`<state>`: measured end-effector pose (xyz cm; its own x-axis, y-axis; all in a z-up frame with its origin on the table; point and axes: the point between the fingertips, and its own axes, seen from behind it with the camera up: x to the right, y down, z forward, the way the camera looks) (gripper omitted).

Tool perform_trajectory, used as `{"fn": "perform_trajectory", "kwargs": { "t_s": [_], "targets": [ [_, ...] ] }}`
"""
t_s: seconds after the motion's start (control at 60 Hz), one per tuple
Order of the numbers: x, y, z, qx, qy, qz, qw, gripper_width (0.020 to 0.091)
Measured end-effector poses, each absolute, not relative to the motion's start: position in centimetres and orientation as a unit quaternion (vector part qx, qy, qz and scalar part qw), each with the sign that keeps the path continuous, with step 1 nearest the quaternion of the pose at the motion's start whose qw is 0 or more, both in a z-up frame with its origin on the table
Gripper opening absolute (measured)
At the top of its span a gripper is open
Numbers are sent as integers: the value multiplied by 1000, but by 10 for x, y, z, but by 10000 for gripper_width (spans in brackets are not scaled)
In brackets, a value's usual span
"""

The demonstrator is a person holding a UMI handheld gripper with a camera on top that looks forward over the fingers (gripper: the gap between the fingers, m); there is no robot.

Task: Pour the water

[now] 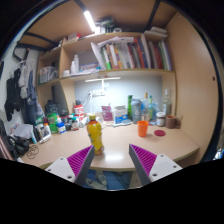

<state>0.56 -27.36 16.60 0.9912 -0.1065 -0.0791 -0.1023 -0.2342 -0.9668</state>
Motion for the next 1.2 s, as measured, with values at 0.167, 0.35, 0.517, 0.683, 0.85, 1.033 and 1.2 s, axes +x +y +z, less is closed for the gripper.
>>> {"fn": "perform_trajectory", "kwargs": {
  "t_s": [0.167,0.35,0.517,0.683,0.85,1.033,1.2],
  "targets": [
    [-40,-172,130,-782,0,22,623,794],
    [-51,-77,90,-783,-7,32,621,794],
    [-64,-28,61,-787,-39,27,614,678],
    [-68,-14,57,-786,-56,6,615,385],
    [-72,-10,61,-814,-40,60,577,279],
    [-37,25,181,-766,85,215,599,249],
    [31,60,209,-675,332,437,493,272]
  ]
}}
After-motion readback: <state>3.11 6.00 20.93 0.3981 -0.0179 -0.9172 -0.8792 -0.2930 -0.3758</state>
